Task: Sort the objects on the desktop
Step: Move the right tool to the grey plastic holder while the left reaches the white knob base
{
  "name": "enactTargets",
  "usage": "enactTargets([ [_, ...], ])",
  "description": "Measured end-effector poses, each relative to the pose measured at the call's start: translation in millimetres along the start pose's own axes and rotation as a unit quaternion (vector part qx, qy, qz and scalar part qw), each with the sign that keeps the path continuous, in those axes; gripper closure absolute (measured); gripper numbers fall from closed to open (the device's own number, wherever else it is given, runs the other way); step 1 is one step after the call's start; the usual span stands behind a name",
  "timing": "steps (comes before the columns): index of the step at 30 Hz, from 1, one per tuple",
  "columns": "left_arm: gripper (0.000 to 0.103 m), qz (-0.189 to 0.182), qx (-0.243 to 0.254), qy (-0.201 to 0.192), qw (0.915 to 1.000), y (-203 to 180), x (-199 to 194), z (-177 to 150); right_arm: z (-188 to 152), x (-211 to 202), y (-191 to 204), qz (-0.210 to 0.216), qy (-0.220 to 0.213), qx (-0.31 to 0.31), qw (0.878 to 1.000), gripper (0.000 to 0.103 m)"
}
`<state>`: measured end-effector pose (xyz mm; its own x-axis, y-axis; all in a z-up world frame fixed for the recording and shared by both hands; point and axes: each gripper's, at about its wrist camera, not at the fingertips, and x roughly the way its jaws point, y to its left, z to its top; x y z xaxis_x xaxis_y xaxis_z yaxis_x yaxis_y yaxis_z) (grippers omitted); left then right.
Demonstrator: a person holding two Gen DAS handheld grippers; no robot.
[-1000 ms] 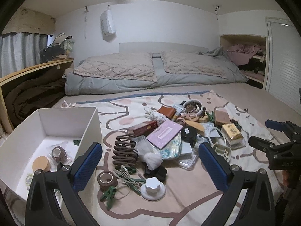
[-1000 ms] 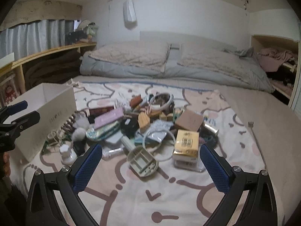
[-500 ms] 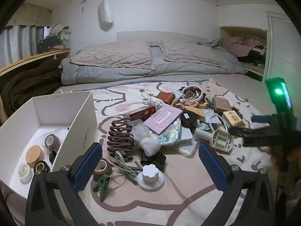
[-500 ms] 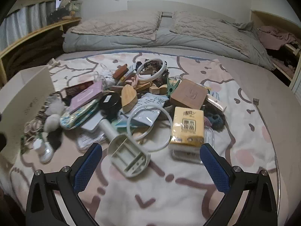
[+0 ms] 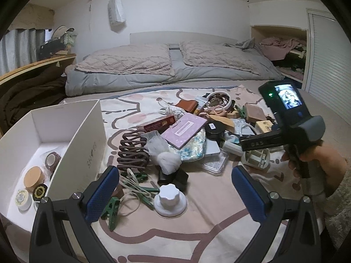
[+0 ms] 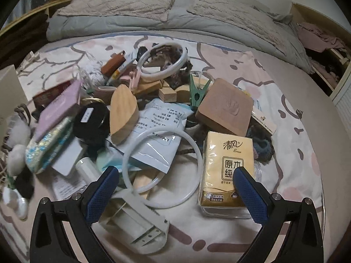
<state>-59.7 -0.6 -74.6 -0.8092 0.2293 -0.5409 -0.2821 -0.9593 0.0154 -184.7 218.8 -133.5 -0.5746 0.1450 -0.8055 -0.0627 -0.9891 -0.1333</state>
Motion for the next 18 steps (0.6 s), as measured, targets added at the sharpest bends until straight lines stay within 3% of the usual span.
enactTargets([
  [6, 0.0, -0.027, 0.004, 0.007, 0.9996, -2.5, 2.9, -1.4, -13.3, -7.4, 6.2, -0.003, -0.004, -0.022, 1.0, 0.0],
  [11, 0.0, -0.047, -0.002, 0.041, 0.9981, -3.2, 15.1, -5.5, -26.2, -11.8, 14.6, 0.011, 0.007, -0.055, 0.998, 0.0],
  [13, 0.008, -0.058, -0.006, 0.055, 0.9968, -2.9, 20.7, -7.4, -32.6, -15.5, 16.1, 0.012, 0.0, -0.058, 0.998, 0.0],
  [18, 0.009, -0.072, -0.023, 0.09, 0.9931, 0.9, 34.5, -14.1, -40.1, -17.9, 1.4, 0.064, 0.026, -0.025, 0.997, 0.0],
])
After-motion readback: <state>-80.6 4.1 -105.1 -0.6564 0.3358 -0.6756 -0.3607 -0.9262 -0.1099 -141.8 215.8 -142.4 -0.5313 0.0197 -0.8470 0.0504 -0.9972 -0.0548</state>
